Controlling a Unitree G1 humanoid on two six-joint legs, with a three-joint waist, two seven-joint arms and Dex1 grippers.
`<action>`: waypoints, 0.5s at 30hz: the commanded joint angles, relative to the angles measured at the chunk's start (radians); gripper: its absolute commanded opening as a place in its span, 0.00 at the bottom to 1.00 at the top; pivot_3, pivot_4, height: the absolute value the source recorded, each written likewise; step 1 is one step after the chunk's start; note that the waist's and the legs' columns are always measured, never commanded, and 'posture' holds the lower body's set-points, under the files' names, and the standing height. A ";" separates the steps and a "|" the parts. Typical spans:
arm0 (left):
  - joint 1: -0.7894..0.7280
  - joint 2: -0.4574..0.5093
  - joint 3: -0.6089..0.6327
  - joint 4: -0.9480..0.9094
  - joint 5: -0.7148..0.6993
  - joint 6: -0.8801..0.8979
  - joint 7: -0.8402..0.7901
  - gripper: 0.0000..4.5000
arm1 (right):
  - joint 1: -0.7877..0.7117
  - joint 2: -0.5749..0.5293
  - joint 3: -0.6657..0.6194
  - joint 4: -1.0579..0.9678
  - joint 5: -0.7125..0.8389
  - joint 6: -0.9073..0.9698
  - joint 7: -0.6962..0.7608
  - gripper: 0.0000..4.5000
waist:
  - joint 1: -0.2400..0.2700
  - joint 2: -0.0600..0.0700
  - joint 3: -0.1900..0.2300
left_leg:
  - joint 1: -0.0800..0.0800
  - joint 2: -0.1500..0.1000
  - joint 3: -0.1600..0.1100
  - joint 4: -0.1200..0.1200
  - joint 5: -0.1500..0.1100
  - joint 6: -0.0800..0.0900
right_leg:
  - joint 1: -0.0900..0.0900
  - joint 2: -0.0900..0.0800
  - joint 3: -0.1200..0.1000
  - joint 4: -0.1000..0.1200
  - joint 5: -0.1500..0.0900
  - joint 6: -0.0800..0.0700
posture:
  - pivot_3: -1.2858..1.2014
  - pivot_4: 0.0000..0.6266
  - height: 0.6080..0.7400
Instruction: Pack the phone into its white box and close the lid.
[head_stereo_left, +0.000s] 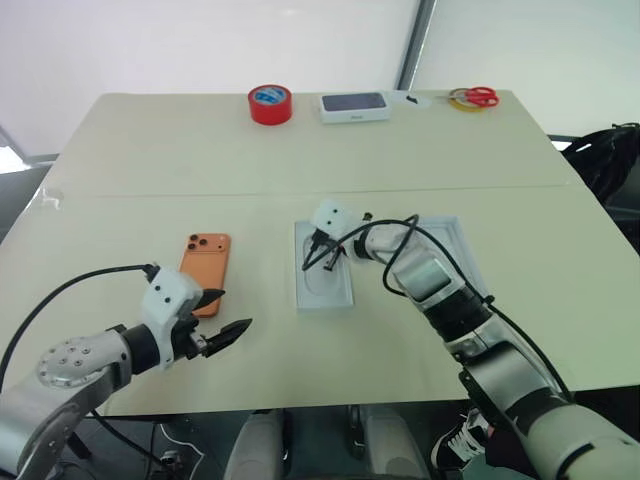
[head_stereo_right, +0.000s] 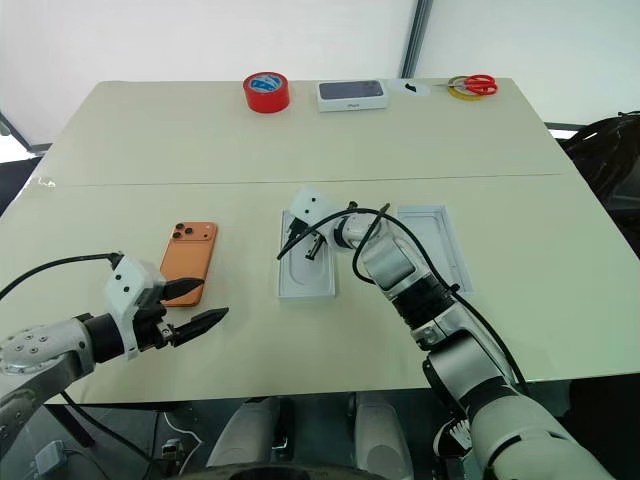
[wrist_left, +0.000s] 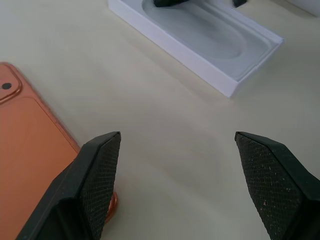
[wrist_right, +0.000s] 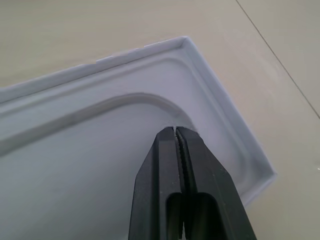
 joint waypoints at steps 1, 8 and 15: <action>-0.075 -0.060 0.139 0.094 -0.105 0.111 0.128 0.99 | -0.015 0.019 -0.050 -0.162 0.075 0.042 0.059 0.00 | 0.001 0.000 0.000 | 0.000 0.000 -0.001 0.000 0.000 0.000 | 0.000 0.000 0.000 0.001 0.000 0.000 | 0.52 0.24 0.94; -0.259 -0.114 0.240 0.295 -0.111 0.326 0.368 0.99 | -0.045 0.160 0.064 -0.156 0.046 0.119 0.015 0.00 | -0.001 -0.001 0.000 | 0.001 0.002 -0.002 0.000 0.000 0.000 | 0.001 0.003 -0.001 0.002 0.002 0.003 | 0.52 0.24 0.94; -0.355 -0.149 0.227 0.376 -0.128 0.492 0.406 0.99 | -0.083 0.278 0.138 0.012 -0.027 0.124 -0.070 0.00 | 0.004 -0.002 -0.001 | 0.001 0.000 -0.002 0.000 0.000 -0.001 | 0.001 0.000 -0.001 0.003 0.002 0.003 | 0.52 0.24 0.94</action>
